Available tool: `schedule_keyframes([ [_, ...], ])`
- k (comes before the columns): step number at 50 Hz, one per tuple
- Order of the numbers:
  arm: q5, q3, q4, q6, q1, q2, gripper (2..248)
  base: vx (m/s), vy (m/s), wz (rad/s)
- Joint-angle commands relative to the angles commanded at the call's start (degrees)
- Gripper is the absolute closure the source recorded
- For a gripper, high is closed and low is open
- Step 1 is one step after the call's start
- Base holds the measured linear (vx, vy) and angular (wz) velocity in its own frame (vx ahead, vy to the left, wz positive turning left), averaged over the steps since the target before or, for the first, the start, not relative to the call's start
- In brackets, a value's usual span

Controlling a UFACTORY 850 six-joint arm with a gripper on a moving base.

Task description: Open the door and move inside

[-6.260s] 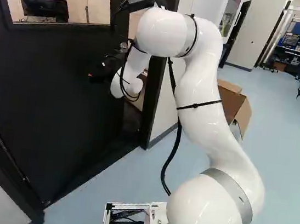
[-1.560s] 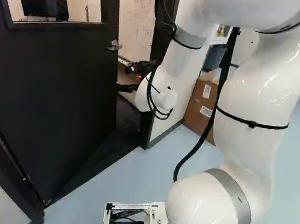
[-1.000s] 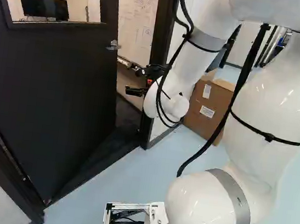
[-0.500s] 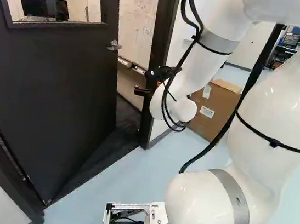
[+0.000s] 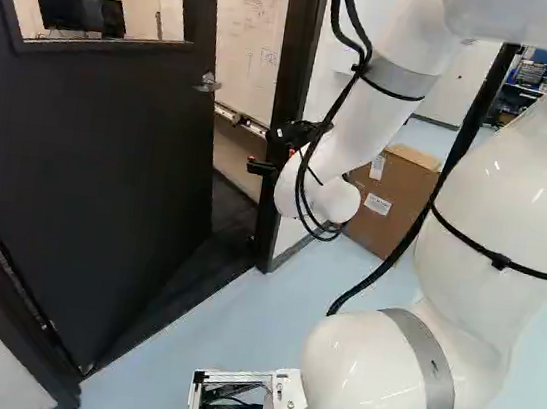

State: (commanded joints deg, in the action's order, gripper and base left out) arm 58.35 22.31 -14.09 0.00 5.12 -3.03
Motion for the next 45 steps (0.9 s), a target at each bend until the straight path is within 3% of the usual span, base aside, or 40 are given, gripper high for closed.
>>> schedule_keyframes([
  [20,0.0,0.0,0.0,0.0,0.0,0.0,3,0.055,0.0,-0.024],
  [45,0.0,0.0,0.0,0.0,0.0,0.0,3,0.083,0.05,-0.014],
])
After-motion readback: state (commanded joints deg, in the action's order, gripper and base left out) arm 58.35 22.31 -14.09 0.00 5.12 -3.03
